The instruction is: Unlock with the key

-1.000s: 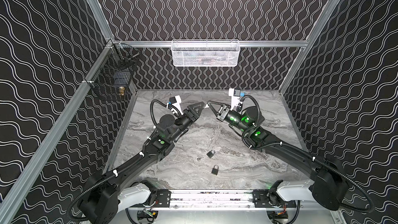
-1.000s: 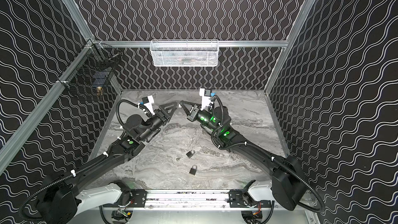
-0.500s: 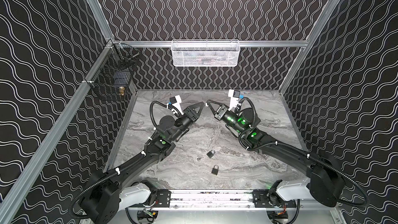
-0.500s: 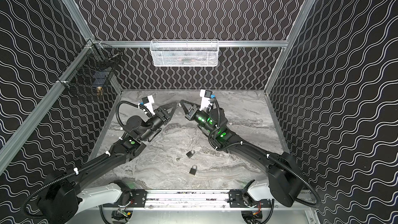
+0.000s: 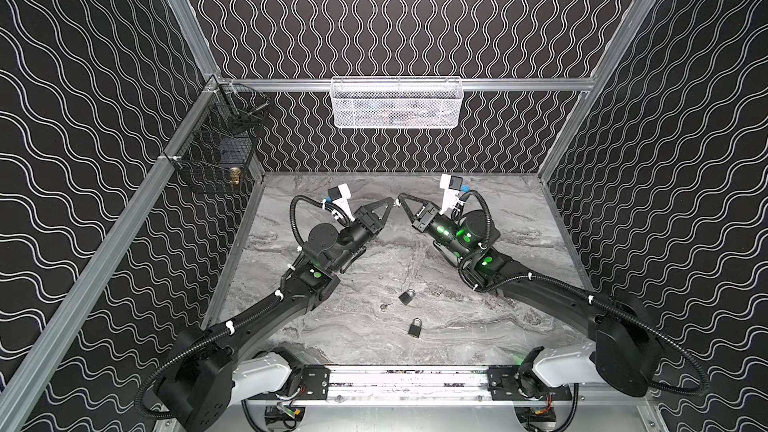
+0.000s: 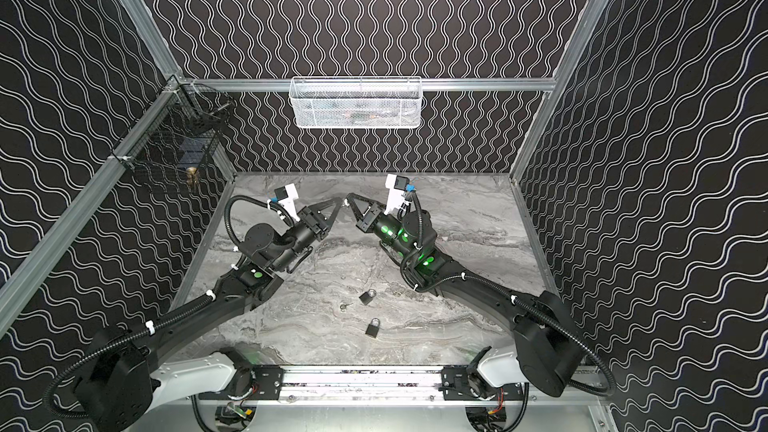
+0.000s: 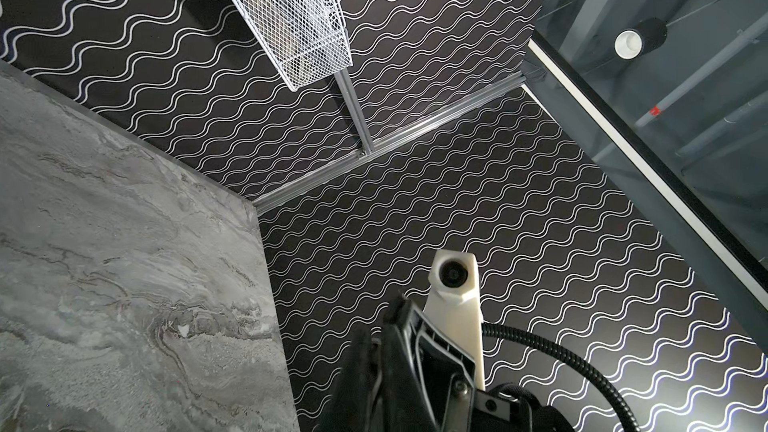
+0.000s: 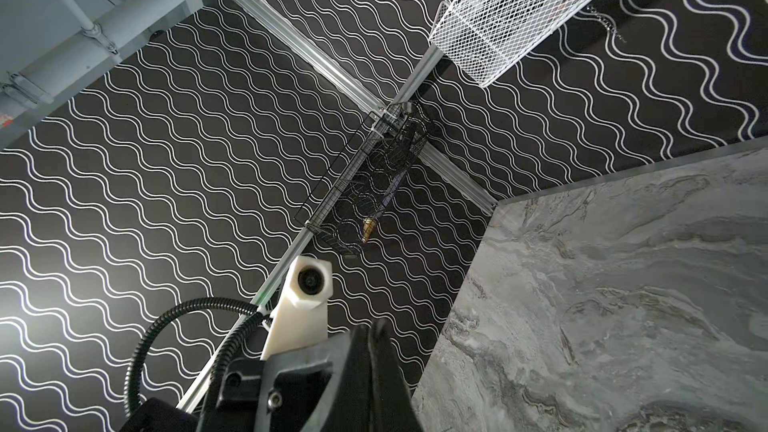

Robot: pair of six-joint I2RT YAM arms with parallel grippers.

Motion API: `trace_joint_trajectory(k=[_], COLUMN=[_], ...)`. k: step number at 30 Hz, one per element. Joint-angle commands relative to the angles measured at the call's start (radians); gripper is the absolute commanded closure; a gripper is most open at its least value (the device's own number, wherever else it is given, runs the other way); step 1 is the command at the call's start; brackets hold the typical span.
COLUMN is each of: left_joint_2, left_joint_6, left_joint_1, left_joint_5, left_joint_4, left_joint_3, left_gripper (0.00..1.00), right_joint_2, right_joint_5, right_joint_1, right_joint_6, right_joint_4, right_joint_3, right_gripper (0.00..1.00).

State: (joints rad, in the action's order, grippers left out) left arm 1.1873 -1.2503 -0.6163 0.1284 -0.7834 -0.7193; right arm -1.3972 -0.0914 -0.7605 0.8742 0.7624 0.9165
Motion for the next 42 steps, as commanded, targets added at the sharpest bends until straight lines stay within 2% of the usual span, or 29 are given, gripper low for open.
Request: trace_joint_trajectory(k=[1,5,6,9,11,17,19,23,28,34,36,40,42], left_joint_2=[0.003,0.007,0.008,0.002,-0.004,0.002,0.008,0.016,0.035,0.057,0.061,0.069,0.075], left_joint_6=[0.009,0.031,0.035,0.076,0.141,0.413,0.538,0.75,0.892,0.907,0.911,0.91,0.916], left_joint_1=[-0.001,-0.002,-0.001,0.009,0.026,0.081,0.082,0.081,0.08,0.08,0.079,0.076,0.073], left_joint_5=[-0.001,0.004,0.011,0.047,0.106,0.358,0.415,0.456,0.475,0.535,0.544,0.552,0.557], left_joint_4=[-0.04,-0.015,-0.01,0.016,0.104,0.382,0.516,0.762,0.931,0.928,0.926,0.924,0.932], left_joint_3=[0.002,-0.002,-0.002,-0.009,-0.037,-0.138,-0.19,-0.296,-0.368,-0.389,-0.394,-0.405,-0.411], left_gripper=[0.97,1.0,1.0,1.0,1.0,1.0,1.0,1.0,1.0,1.0,1.0,1.0,1.0], right_joint_2=[0.003,0.006,0.011,0.047,0.077,0.178,0.206,0.278,0.335,0.277,0.252,0.198,0.177], right_joint_5=[-0.008,-0.008,-0.005,-0.005,-0.017,-0.225,-0.311,-0.361,-0.493,-0.661,-0.667,-0.777,-0.803], right_joint_1=[-0.003,-0.004,-0.002,0.001,0.009,0.105,0.141,0.158,0.195,0.234,0.241,0.259,0.26], right_joint_6=[-0.001,-0.019,-0.023,-0.06,-0.099,-0.145,-0.192,-0.315,-0.336,-0.344,-0.366,-0.296,-0.299], right_joint_4=[0.045,0.018,0.013,-0.048,-0.124,-0.342,-0.471,-0.673,-0.631,-0.583,-0.604,-0.44,-0.419], right_joint_3=[-0.001,0.005,0.004,0.009,0.016,-0.008,0.013,0.018,-0.065,-0.048,-0.027,-0.06,-0.05], right_gripper=[1.0,1.0,0.97,0.7,0.64,0.48,0.44,0.4,0.39,0.39,0.4,0.37,0.38])
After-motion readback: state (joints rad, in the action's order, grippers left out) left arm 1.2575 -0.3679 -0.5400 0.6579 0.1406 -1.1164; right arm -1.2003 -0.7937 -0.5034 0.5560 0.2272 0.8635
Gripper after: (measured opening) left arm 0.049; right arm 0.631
